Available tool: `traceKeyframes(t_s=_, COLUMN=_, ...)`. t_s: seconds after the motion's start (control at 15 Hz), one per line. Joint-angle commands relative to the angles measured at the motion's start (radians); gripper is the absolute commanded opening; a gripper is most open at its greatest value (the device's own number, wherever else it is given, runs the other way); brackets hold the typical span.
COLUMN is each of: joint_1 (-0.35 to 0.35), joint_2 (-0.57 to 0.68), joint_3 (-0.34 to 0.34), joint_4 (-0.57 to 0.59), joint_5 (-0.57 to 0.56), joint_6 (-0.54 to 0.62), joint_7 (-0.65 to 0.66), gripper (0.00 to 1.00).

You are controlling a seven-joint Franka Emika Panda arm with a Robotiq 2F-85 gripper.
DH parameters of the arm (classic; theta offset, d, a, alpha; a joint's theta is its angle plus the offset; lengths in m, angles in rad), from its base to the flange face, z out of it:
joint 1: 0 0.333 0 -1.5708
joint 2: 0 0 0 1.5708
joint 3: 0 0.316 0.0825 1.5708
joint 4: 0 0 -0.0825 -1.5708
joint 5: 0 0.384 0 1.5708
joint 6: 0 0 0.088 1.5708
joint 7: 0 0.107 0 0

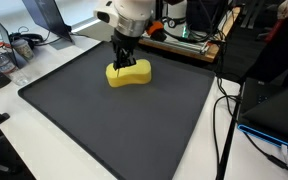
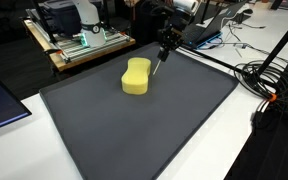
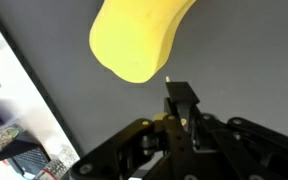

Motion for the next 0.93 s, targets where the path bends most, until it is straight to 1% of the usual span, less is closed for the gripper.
traceKeyframes(t_s=0.0, joint_1=0.067, joint_2=0.087, joint_3=0.0, joint_4=0.092, joint_5=-0.123, joint_6=-0.104, joint_7=0.064, gripper=0.03)
traceKeyframes(t_s=0.2, joint_1=0.097, joint_2=0.146, joint_3=0.015, joint_4=0.145, joint_5=-0.173, joint_6=-0.164, joint_7=0.055, gripper=0.03)
traceKeyframes(t_s=0.33, joint_1=0.097, joint_2=0.184, joint_3=0.027, joint_4=0.189, joint_5=-0.161, joint_6=-0.196, joint_7=0.026, gripper=0.03)
traceKeyframes(t_s=0.6, joint_1=0.052, joint_2=0.233, joint_3=0.035, joint_4=0.282, joint_5=-0.093, joint_6=-0.227, joint_7=-0.079, gripper=0.03)
traceKeyframes(t_s=0.73, joint_1=0.014, joint_2=0.243, joint_3=0.032, joint_4=0.321, joint_5=-0.06, joint_6=-0.217, joint_7=-0.163, gripper=0.03)
traceKeyframes(t_s=0.87, joint_1=-0.034, joint_2=0.242, joint_3=0.035, joint_4=0.343, joint_5=-0.009, joint_6=-0.187, joint_7=-0.289, gripper=0.03)
